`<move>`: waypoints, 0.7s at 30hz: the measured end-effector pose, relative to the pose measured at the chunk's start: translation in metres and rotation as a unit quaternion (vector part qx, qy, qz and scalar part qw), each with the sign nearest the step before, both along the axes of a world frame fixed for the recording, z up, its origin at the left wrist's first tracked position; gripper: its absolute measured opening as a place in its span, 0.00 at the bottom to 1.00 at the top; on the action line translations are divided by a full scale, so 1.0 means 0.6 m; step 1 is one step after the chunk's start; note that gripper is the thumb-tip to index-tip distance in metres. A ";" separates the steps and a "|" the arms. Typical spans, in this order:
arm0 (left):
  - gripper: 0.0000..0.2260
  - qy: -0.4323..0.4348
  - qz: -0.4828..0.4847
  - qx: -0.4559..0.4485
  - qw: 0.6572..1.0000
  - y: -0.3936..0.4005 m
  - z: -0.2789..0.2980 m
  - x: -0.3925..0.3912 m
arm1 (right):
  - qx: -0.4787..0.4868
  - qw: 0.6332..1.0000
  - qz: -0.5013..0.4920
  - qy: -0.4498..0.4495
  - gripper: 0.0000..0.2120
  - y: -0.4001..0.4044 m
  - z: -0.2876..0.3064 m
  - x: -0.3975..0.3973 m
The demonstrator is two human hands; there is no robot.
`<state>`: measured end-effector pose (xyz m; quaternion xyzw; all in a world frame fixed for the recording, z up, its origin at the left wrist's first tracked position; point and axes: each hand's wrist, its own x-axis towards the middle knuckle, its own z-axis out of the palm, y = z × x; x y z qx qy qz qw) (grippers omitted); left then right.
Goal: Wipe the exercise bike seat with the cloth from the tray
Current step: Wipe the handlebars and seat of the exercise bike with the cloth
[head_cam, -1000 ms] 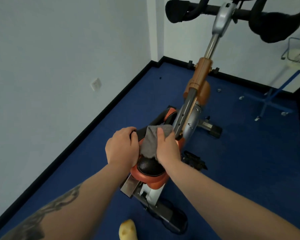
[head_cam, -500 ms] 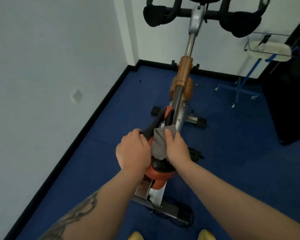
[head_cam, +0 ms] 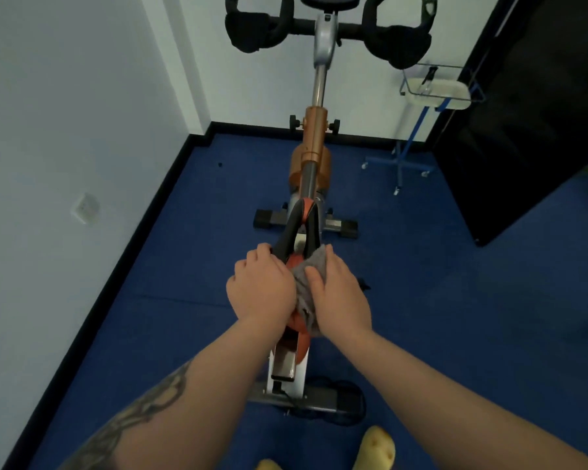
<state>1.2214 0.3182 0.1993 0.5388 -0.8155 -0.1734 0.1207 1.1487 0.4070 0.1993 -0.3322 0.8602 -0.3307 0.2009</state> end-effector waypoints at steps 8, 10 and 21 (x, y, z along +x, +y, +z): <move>0.17 0.035 -0.084 0.078 0.993 -0.034 0.006 0.021 | 0.096 0.995 0.024 -0.022 0.30 -0.035 0.002 -0.028; 0.18 0.058 -0.064 0.075 0.993 -0.024 0.004 0.025 | 0.131 0.991 0.013 -0.035 0.34 -0.059 -0.004 -0.040; 0.15 0.100 -0.025 0.092 0.990 -0.023 0.009 0.026 | 0.107 0.993 0.031 0.042 0.36 -0.057 0.001 -0.029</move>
